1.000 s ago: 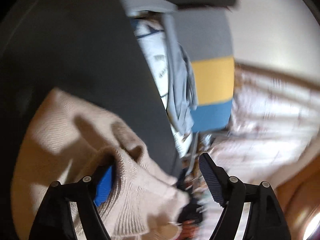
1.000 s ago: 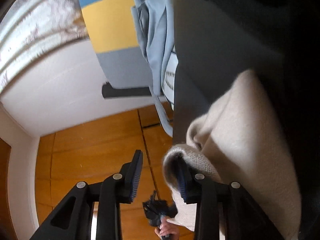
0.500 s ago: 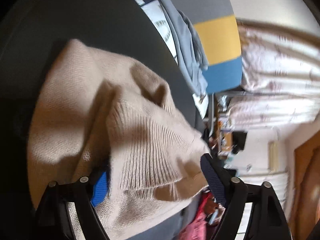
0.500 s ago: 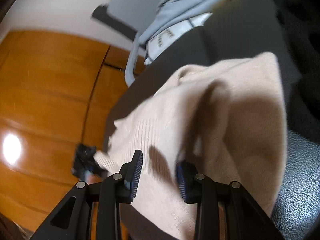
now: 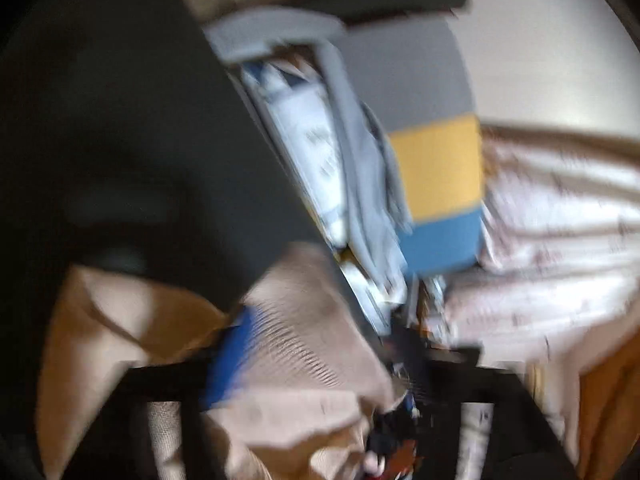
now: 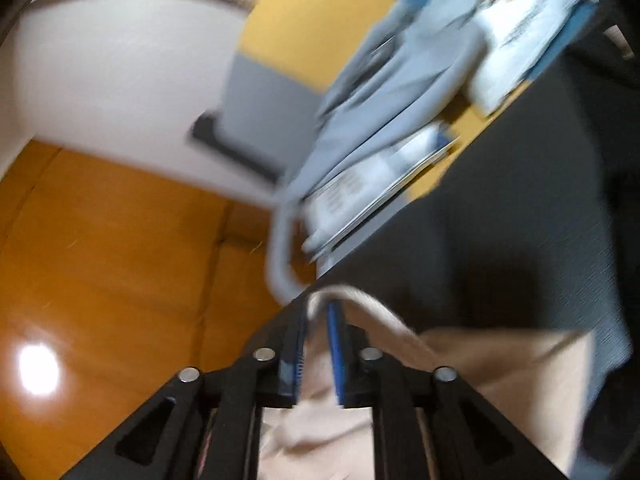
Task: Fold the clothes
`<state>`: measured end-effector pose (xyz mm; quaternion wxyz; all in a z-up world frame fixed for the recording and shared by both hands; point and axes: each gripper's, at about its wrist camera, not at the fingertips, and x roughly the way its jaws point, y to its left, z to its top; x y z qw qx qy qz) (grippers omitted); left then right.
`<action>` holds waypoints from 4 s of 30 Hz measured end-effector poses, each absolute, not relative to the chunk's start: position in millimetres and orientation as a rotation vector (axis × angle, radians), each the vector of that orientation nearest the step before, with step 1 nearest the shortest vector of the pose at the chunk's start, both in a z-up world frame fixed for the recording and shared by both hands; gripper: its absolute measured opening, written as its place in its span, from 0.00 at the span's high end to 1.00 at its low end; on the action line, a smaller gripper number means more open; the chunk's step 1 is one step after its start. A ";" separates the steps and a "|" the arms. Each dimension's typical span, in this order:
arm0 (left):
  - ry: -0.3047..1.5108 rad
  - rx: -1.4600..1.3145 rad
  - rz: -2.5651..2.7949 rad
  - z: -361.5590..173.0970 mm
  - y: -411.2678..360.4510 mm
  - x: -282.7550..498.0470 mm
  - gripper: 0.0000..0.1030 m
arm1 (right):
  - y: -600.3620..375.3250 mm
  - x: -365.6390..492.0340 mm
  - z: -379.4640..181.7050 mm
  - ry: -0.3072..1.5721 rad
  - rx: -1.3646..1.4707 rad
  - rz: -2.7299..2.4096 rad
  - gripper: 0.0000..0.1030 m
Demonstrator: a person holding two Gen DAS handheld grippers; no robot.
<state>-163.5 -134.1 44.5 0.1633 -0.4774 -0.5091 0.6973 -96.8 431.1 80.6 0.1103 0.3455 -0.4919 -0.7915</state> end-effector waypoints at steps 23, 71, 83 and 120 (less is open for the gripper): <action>-0.631 -1.285 2.430 27.6 -138.4 3.1 0.12 | 359.1 60.8 62.8 -0.307 1.298 -2.775 0.70; -0.637 -1.161 2.508 31.9 -165.8 77.3 0.24 | 404.4 117.7 71.4 -0.548 1.202 -2.649 0.72; -0.191 -1.285 2.522 27.5 -119.2 55.4 0.86 | 386.1 106.3 64.2 -0.384 1.266 -2.653 0.93; -0.135 -1.350 2.442 44.5 -36.1 -46.4 0.28 | 363.7 18.1 57.9 -0.973 1.400 -2.176 0.94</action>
